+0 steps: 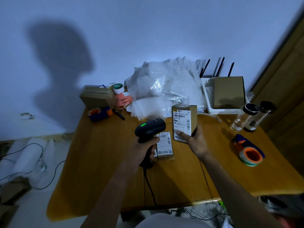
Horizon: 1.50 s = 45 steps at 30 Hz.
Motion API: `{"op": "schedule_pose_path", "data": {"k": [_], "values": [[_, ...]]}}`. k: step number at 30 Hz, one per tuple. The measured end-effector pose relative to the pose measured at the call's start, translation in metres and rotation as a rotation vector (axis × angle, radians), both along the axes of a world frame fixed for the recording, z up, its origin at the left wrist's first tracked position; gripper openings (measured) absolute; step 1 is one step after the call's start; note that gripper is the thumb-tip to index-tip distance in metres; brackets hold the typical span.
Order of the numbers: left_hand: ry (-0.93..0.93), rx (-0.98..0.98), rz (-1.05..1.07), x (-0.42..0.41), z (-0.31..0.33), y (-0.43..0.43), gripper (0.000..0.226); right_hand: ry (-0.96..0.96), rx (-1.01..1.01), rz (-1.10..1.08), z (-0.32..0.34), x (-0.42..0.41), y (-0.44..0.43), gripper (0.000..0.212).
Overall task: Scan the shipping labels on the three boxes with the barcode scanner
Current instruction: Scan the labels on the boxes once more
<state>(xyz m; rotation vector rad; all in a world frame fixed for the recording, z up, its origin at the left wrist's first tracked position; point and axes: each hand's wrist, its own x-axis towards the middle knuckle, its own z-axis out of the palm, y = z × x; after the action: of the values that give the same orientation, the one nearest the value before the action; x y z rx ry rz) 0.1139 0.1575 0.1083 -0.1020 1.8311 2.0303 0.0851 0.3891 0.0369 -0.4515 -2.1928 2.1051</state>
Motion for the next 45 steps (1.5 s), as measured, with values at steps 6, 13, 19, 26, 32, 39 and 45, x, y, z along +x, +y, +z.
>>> {"op": "schedule_pose_path", "data": {"k": [6,13,19,26,32,39,45], "values": [[-0.026,-0.049,-0.011,-0.003,-0.008,-0.003,0.026,0.002,-0.043,0.016,0.002,0.000,-0.004,0.068],[-0.046,-0.031,-0.006,-0.003,-0.006,-0.001,0.023,-0.004,-0.046,0.019,0.001,-0.002,-0.005,0.067],[-0.045,-0.023,0.021,-0.003,-0.006,-0.001,0.018,-0.011,-0.042,0.013,-0.002,-0.003,-0.005,0.065],[-0.037,-0.019,0.021,-0.006,-0.009,-0.002,0.016,-0.027,-0.044,0.009,-0.007,-0.007,-0.004,0.067],[-0.037,-0.026,0.023,-0.008,-0.014,-0.005,0.016,-0.162,-0.023,-0.050,-0.025,-0.010,0.004,0.068],[-0.055,-0.034,0.025,-0.009,-0.022,-0.008,0.015,-0.294,-0.006,-0.106,-0.048,-0.009,0.018,0.059],[-0.070,-0.035,0.027,-0.010,-0.029,-0.011,0.014,-0.397,-0.076,-0.070,-0.065,-0.002,0.031,0.053]]}}
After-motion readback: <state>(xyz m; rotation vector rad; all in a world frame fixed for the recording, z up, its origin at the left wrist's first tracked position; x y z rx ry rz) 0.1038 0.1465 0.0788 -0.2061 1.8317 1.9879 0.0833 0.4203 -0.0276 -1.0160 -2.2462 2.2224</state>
